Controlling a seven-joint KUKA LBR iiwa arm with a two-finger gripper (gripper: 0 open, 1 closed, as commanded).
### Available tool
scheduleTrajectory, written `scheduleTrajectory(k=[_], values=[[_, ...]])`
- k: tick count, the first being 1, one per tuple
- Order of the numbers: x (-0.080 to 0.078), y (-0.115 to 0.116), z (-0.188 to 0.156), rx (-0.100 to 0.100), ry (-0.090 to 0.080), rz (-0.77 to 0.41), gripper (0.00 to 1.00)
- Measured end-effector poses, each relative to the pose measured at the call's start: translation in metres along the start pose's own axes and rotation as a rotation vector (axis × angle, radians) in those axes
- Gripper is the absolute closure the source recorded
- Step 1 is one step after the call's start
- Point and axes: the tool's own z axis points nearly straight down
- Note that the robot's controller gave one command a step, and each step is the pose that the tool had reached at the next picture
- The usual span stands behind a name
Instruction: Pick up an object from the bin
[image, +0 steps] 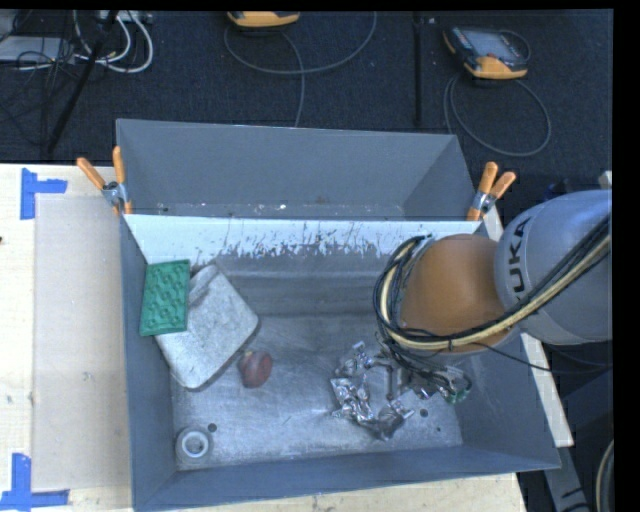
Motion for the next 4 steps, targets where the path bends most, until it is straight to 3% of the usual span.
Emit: scheduleTrajectory(k=[1, 2, 3, 4], values=[[-0.001, -0.002, -0.001, 0.004, -0.003, -0.001, 1.0], [-0.001, -0.002, -0.001, 0.004, -0.003, -0.003, 0.0], [0.005, 0.047, 0.006, 0.01, -0.015, 0.113, 0.0], [0.006, 0.048, 0.006, 0.007, -0.008, 0.11, 1.0]])
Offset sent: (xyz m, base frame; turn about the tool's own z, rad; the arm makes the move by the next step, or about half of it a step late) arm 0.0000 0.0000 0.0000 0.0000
